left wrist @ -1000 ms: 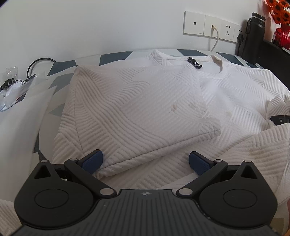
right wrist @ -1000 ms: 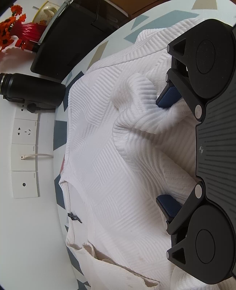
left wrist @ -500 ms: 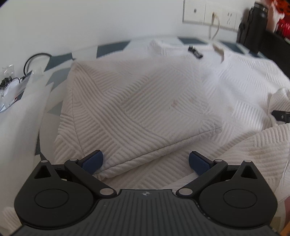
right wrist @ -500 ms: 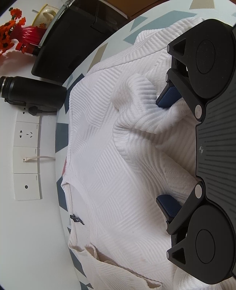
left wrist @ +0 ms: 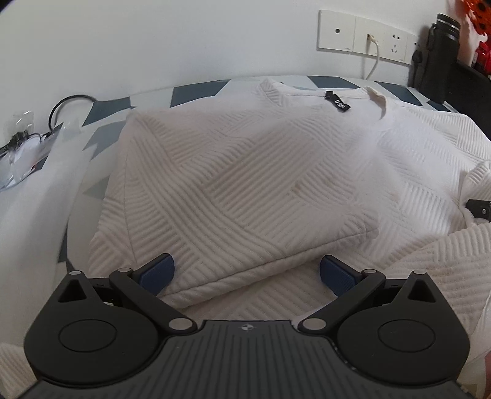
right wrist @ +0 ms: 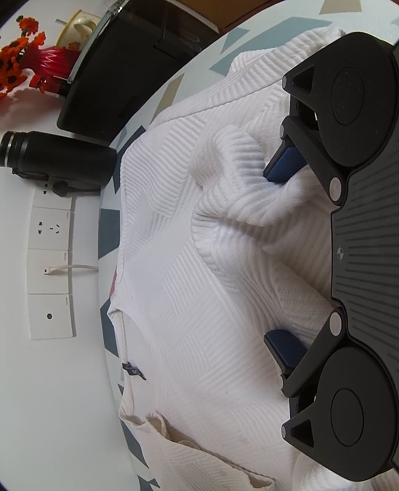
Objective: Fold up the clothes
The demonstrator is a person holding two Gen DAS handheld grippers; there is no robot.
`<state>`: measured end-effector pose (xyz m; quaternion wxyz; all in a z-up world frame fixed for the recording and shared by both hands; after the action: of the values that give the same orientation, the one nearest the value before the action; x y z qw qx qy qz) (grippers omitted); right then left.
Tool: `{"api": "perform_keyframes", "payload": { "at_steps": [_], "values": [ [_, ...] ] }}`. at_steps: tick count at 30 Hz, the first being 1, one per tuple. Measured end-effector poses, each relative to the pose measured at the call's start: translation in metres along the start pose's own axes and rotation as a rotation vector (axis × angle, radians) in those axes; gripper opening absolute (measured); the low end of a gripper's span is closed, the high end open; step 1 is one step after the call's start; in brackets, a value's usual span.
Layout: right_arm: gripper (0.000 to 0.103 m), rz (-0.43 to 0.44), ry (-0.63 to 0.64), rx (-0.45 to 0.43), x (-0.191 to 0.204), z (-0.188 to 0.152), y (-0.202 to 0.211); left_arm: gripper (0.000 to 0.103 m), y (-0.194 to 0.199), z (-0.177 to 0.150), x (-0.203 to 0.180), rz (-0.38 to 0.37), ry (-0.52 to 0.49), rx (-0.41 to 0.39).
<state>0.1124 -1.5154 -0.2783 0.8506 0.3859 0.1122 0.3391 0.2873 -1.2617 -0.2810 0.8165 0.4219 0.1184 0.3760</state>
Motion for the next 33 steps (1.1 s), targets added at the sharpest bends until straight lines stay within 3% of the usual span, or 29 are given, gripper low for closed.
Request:
{"api": "perform_keyframes", "payload": {
  "at_steps": [7, 18, 33],
  "values": [
    [0.102, -0.006, -0.007, -0.009, 0.0005, -0.0006, -0.0001, 0.103, -0.0028, 0.0037, -0.0023, -0.007, 0.004, 0.031],
    [0.102, -0.008, -0.01, -0.017, 0.0001, -0.0003, -0.0009, 0.103, 0.0017, -0.0006, -0.0069, 0.073, 0.098, 0.038],
    [0.102, -0.007, -0.01, -0.022, 0.0003, -0.0011, -0.0005, 0.103, -0.002, 0.0037, -0.0032, 0.003, 0.02, 0.019]
  ]
}}
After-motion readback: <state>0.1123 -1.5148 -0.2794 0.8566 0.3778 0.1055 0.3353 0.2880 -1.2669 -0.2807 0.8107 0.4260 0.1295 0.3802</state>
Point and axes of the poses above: each gripper's, at about its wrist camera, not at the fingertips, and y roughly against the way its jaws point, x to its left, z to its top, the point moved 6 cm from there along -y, roughly the way its jaws point, and after that the axes turned 8 degrees about -y, right-handed, at the moved point
